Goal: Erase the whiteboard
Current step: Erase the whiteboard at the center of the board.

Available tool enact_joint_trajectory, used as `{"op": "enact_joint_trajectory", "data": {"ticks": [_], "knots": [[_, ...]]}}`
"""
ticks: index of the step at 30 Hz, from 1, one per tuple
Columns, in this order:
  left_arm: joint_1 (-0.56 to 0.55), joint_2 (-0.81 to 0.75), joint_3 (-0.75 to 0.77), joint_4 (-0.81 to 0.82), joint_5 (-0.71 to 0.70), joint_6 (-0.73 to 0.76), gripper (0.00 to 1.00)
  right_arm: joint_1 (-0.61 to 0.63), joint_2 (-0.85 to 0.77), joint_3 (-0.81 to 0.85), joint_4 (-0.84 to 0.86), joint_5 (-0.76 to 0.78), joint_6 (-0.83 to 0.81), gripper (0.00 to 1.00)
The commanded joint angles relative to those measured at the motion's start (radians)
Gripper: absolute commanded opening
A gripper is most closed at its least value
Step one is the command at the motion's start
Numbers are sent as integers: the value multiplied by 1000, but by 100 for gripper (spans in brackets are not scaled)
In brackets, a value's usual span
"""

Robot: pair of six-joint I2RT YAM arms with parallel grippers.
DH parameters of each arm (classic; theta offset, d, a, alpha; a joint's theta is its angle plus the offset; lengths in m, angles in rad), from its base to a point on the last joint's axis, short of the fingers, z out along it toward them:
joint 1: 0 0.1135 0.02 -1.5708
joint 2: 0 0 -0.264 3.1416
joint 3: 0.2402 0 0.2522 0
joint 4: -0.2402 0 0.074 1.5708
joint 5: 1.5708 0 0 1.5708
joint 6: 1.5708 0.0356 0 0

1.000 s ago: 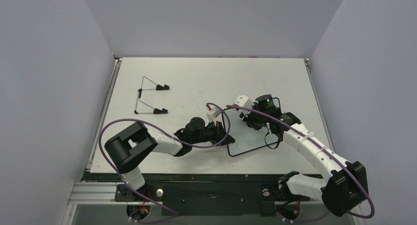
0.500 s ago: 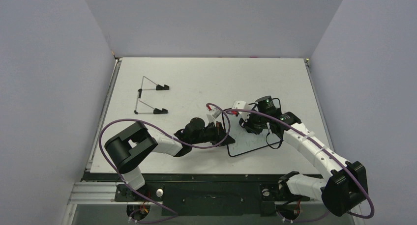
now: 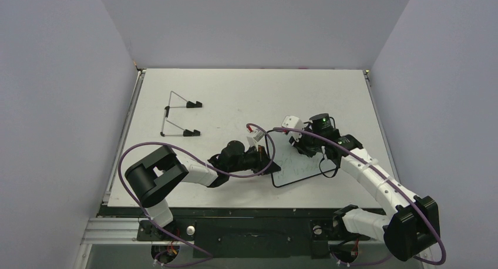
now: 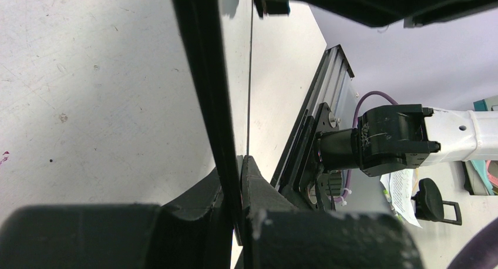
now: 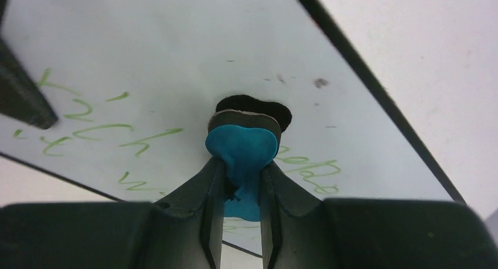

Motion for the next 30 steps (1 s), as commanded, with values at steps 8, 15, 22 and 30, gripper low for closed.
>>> {"op": "enact_joint_trajectory", "data": {"ticks": [8, 15, 22, 30], "knots": [[-15, -16, 4, 28, 27, 50, 0, 10, -17, 15, 15, -49, 5, 0], [-15, -4, -4, 47, 25, 45, 0, -15, -31, -10, 129, 114, 89, 0], [-15, -9, -13, 55, 25, 45, 0, -20, 0, 34, -67, -58, -85, 0], [-15, -12, -19, 64, 22, 45, 0, -32, -10, 41, -81, -199, -86, 0]]}}
